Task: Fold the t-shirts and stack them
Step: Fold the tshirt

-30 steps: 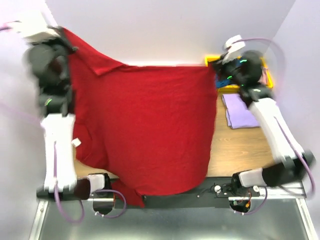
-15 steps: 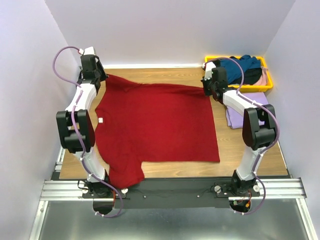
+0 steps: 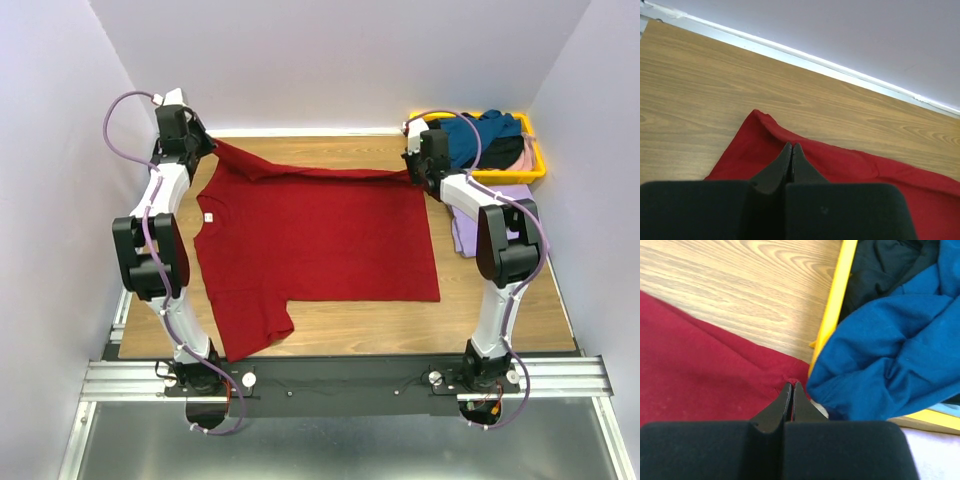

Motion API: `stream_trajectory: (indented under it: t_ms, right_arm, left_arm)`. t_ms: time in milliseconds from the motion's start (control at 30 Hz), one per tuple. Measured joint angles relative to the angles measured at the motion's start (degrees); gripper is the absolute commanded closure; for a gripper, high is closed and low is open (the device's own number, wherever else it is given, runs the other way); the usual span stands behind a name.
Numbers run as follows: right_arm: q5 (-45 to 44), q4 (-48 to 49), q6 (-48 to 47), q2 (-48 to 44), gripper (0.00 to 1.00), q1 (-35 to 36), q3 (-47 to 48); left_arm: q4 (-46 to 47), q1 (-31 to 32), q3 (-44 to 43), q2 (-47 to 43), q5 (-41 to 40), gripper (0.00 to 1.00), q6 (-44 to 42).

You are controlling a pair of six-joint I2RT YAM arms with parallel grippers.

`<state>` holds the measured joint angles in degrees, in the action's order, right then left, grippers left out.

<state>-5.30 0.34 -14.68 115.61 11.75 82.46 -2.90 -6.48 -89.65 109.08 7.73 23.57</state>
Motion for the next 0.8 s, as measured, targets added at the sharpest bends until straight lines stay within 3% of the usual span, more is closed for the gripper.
stream_trajectory:
  t_ms: [367,800]
  right_arm:
    - [-0.5,0.0,-1.6,0.0,0.99,-0.5,0.0]
    - [-1.8,0.2,-3.2,0.0,0.99,-0.5,-3.3]
  left_arm:
    - [-4.1,-4.3,8.0,-4.3,3.4,1.0,6.1]
    - [-9.4,-4.4,16.5,-13.2,5.6,1.0,12.1]
